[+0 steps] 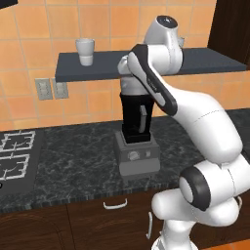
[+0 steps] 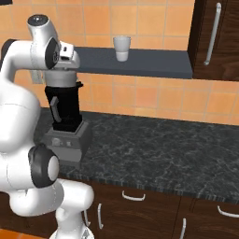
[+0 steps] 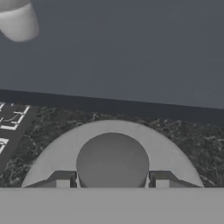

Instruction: Close the lid blender by securely placing the lid on top.

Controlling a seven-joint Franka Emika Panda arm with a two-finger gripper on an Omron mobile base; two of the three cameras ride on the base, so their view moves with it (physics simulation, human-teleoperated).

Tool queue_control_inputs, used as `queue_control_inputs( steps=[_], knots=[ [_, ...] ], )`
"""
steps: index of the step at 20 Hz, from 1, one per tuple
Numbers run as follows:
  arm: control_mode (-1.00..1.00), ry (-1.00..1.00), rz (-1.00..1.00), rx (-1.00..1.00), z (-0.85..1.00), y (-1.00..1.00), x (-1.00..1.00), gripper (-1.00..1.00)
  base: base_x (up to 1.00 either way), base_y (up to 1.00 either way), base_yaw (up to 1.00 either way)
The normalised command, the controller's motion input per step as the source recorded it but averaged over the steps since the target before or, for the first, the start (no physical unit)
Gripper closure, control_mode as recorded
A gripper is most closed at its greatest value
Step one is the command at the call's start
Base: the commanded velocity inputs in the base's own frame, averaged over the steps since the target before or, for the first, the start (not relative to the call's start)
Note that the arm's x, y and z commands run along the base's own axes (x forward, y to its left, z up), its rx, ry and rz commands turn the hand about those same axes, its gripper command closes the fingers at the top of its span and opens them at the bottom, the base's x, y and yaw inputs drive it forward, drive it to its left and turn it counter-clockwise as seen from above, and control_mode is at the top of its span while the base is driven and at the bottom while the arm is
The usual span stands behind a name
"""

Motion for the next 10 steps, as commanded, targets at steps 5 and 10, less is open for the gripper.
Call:
queue_control_inputs(
  steps=[5,10],
  knots=[
    [-1.00,-0.30,0.00,0.00,0.02,0.00,0.00,1.00,0.00,0.00,0.00],
    [-1.00,-0.17,0.00,0.00,-0.04,-0.01,-0.01,1.00,0.00,0.00,0.00]
  ],
)
